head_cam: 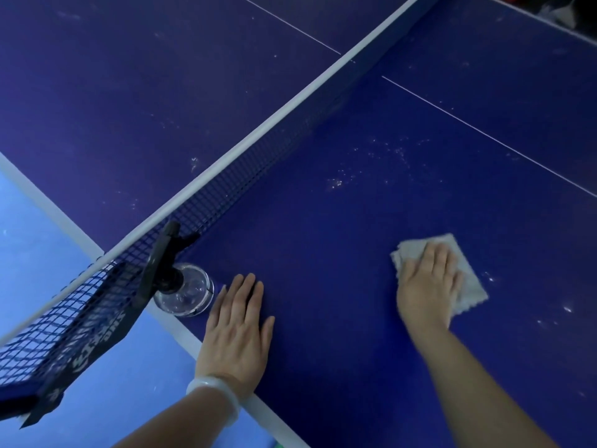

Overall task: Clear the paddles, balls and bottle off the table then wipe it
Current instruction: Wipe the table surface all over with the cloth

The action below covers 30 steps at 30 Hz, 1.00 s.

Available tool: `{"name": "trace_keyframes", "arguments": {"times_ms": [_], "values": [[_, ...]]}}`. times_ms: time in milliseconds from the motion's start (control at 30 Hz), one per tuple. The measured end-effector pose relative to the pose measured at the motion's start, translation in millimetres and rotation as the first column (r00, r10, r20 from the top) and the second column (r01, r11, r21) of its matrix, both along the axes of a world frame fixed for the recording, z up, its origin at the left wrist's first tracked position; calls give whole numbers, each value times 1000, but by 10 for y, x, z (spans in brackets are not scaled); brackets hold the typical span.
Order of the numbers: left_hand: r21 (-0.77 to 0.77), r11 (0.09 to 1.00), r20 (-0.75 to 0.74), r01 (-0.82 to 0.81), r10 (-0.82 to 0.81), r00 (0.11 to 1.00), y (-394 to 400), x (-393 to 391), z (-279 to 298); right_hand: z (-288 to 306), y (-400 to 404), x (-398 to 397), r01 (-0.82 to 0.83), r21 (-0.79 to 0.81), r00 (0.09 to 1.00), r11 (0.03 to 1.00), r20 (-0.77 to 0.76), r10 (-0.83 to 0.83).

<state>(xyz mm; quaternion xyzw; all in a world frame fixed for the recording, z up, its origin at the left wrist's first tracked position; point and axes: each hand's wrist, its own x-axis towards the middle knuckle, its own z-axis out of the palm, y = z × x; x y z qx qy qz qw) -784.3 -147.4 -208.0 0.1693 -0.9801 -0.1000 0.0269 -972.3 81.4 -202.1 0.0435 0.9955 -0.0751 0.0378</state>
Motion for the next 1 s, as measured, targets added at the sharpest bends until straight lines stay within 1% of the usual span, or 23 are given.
{"name": "trace_keyframes", "arguments": {"times_ms": [33, 100, 133, 200, 233, 267, 300, 333, 400, 433, 467, 533, 633, 700, 767, 833, 900, 1000], "values": [[2, 1000, -2, 2, -2, 1000, -2, 1, -3, -22, -119, 213, -58, 26, 998, 998, -34, 58], [2, 1000, 0, 5, -5, 1000, -6, 7, -12, -60, -462, 509, -274, 51, 960, 960, -36, 276], [-3, 1000, 0, 7, -7, 1000, -8, 8, -15, -79, -642, 578, -407, 48, 913, 912, -23, 408], [-11, 1000, -2, 6, -6, 1000, -6, 13, -13, -77, -945, 538, -643, 34, 766, 765, -4, 643], [-8, 1000, -1, 4, -4, 1000, -4, 13, -8, -52, -1030, 412, -723, 25, 691, 691, 12, 723], [-7, 1000, 2, 0, 0, 1000, -1, 13, -3, -41, -1057, 239, -772, 23, 635, 635, 28, 772], [-8, 1000, 8, -4, 4, 1000, -1, 14, 0, -38, -1025, 57, -781, 20, 624, 624, 42, 780], [-10, 1000, 15, -6, 7, 1000, -2, 14, 2, -34, -930, -106, -739, 16, 673, 673, 46, 738], [-10, 1000, 24, -9, 9, 1000, 1, 3, 21, -50, -605, -318, -526, 48, 850, 849, 0, 527], [-7, 1000, 34, -8, 9, 999, 6, -4, 33, -56, -442, -339, -416, 70, 907, 907, -32, 419], [-3, 1000, 47, -5, 5, 999, 10, -6, 43, -68, -321, -316, -350, 77, 934, 934, -50, 354], [11, 1000, 56, 5, -6, 998, 13, 3, 58, -95, -230, -234, -335, 60, 939, 940, -64, 339], [105, 994, -22, -9, 11, 1000, 55, -55, 94, -115, -251, -225, -328, 61, 939, 943, -85, 333], [159, 987, -83, 27, -14, 996, 130, -253, 141, -120, -243, -228, -321, 81, 940, 944, -92, 328], [154, 987, -117, 36, -18, 993, 198, -608, 201, -130, -219, -224, -323, 100, 939, 941, -93, 332], [150, 988, -65, -35, 46, 997, 185, -1040, 244, -132, -218, -224, -328, 97, 936, 940, -97, 337], [107, 987, 38, -116, 112, 993, 113, -1419, 203, -127, -226, -233, -331, 93, 935, 939, -100, 339], [43, 981, 160, -187, 178, 971, 31, -1746, 70, -127, -231, -251, -349, 101, 928, 932, -99, 358]]}}
